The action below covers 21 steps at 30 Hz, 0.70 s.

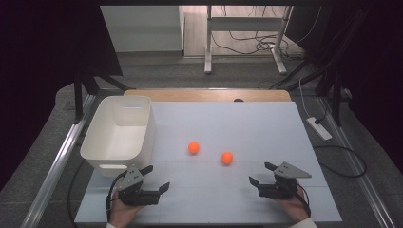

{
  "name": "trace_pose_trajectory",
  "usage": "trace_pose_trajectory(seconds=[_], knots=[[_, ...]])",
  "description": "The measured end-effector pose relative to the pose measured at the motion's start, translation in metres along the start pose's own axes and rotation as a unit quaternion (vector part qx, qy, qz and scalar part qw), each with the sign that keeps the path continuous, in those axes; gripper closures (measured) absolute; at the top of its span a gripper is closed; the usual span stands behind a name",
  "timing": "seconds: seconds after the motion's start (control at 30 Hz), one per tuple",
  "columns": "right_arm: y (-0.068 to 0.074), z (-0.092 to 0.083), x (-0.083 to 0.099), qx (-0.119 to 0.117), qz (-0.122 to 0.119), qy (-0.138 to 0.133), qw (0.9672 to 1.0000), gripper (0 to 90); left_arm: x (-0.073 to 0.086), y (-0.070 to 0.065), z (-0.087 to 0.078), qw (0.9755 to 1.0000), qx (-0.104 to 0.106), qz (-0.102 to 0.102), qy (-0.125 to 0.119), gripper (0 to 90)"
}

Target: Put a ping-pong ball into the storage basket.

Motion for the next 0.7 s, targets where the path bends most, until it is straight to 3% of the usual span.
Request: trace_pose_trajectory(seconds=[0.47, 0.7], knots=[[-0.003, -0.004, 0.003, 0.009, 0.006, 0.001, 0.9999, 15.3, -0.01, -0.008, 0.006, 0.9999, 0.004, 0.006, 0.009, 12.6], [-0.003, -0.006, 0.002, 0.009, 0.008, -0.002, 0.9999, 15.4, -0.016, -0.007, 0.009, 0.9999, 0.008, -0.014, 0.006, 12.5]])
Point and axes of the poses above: each handheld gripper's, and its own axes: z roughly forward along the jaws, x roughly out of its underside, y roughly to its left, the point moved 8 cm from there along z, roughly forward along the jaws, and after that the axes turned 12 degrees about x, right-handed, at the moved point
